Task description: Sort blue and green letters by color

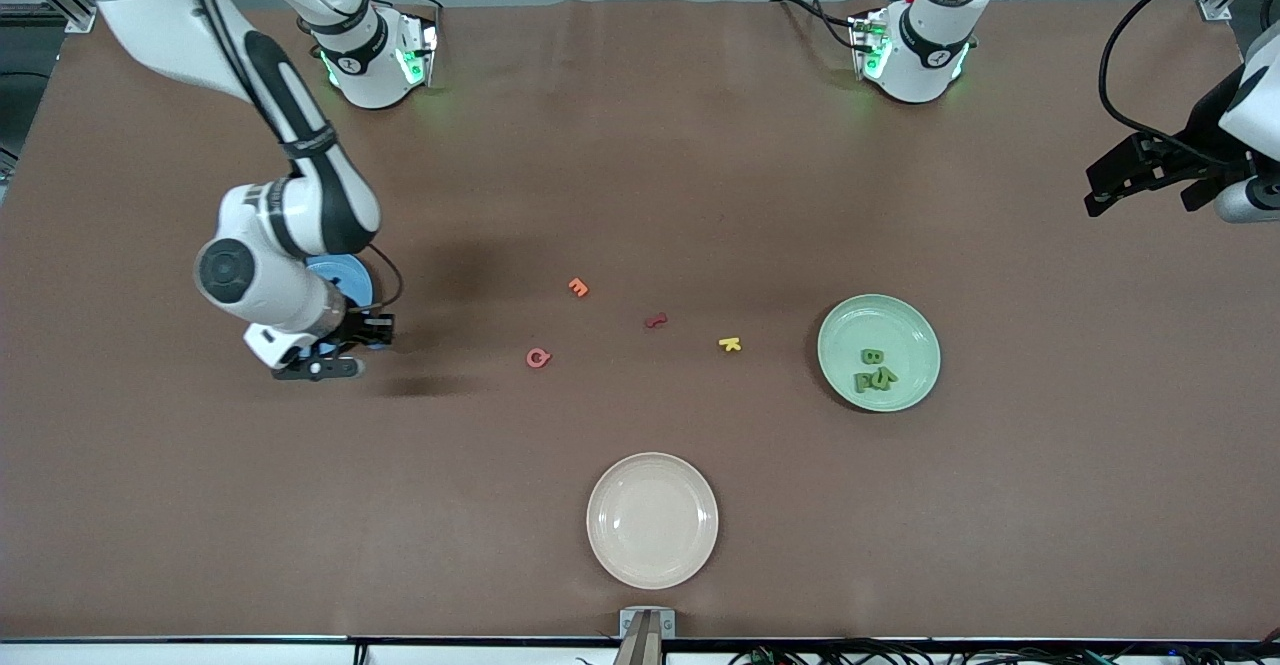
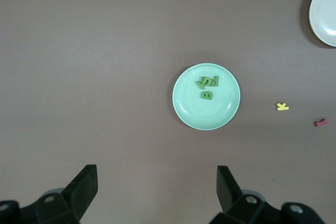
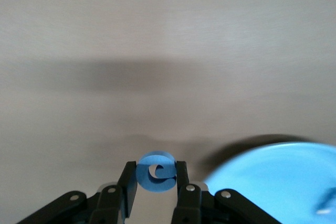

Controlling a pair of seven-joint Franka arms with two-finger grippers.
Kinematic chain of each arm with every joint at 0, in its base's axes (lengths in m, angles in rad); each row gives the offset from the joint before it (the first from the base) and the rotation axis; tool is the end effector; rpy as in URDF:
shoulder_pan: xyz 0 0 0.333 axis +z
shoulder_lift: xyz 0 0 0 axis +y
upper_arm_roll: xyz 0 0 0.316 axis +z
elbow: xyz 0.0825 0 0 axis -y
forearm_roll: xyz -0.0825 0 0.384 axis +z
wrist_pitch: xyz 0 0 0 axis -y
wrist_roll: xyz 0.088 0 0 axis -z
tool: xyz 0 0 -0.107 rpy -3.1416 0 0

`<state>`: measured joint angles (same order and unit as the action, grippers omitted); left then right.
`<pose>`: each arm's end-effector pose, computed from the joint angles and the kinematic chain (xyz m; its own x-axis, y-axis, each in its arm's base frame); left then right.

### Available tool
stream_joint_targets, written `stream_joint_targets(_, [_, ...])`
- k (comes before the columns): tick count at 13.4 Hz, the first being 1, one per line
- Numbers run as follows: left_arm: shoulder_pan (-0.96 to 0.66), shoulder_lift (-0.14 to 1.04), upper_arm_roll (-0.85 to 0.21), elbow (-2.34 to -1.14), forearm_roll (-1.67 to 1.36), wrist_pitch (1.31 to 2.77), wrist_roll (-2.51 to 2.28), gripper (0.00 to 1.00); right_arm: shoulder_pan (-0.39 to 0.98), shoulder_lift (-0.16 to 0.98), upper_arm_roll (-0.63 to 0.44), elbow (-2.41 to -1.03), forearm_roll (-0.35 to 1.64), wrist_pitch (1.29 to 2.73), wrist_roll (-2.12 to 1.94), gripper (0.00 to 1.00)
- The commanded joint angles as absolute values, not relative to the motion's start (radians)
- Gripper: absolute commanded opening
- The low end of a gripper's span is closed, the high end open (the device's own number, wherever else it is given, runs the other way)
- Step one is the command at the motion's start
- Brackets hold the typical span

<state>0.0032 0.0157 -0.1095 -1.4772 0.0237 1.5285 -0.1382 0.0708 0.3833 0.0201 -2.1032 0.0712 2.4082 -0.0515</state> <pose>0.5528 -0.0558 0.6561 0.9987 0.0330 0.0384 0.0337 -0.9993 -0.0168 0.5710 0.0525 0.2275 0.9931 0.0882 -0.0770 0.0841 -0.9949 -0.0549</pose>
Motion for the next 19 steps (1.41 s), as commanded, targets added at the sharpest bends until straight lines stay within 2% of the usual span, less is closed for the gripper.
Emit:
stream_joint_targets(1, [0.012, 0.005, -0.115, -1.486, 0.02, 1.535, -0.138, 1.0, -0.017, 0.347, 0.04, -2.148, 0.063, 2.399, -0.222, 0.07])
stream_joint_targets(8, [0.006, 0.008, -0.115, -1.485, 0.02, 1.537, -0.138, 1.0, -0.064, 0.356, 0.04, -2.18, 0.061, 2.398, -0.344, 0.09])
stream_joint_targets(10, [0.005, 0.009, -0.115, -1.485, 0.021, 1.537, -0.138, 1.0, -0.066, 0.357, 0.04, -2.18, 0.061, 2.399, -0.344, 0.13])
stream_joint_targets(11, [0.005, 0.015, -0.115, -1.485, 0.021, 1.537, -0.138, 1.0, -0.066, 0.356, 0.038, -2.18, 0.061, 2.399, -0.344, 0.24])
stream_joint_targets(13, [0.005, 0.017, -0.117, -1.486, 0.021, 1.537, -0.138, 1.0, -0.067, 0.357, 0.038, -2.18, 0.061, 2.396, -0.342, 0.88])
stream_joint_targets(15, [0.006, 0.021, -0.117, -1.488, 0.021, 1.536, -0.138, 1.0, -0.067, 0.35, 0.04, -2.18, 0.061, 2.388, -0.342, 0.98])
stream_joint_targets(17, [0.005, 0.023, -0.117, -1.488, 0.021, 1.536, -0.138, 1.0, -0.067, 0.324, 0.04, -2.174, 0.061, 2.364, -0.328, 0.99])
stream_joint_targets(19, [0.005, 0.023, -0.117, -1.488, 0.021, 1.534, -0.137, 1.0, -0.075, 0.264, 0.04, -2.137, 0.063, 2.249, -0.315, 0.98])
